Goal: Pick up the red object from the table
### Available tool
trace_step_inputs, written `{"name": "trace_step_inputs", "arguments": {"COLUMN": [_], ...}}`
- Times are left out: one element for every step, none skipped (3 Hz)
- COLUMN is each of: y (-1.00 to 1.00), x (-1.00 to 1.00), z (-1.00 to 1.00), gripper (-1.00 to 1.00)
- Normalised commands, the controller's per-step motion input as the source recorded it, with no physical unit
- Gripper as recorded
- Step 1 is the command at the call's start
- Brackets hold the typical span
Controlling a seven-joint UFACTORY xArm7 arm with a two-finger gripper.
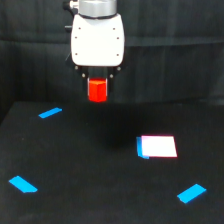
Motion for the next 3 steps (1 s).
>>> {"name": "trace_step_inputs", "arguments": {"y": [0.05,0.01,-0.09], "x": [0.03,0.04,-0.04], "z": [0.04,-0.12,-0.03], "gripper": [-0.99,-0.94,-0.92]}}
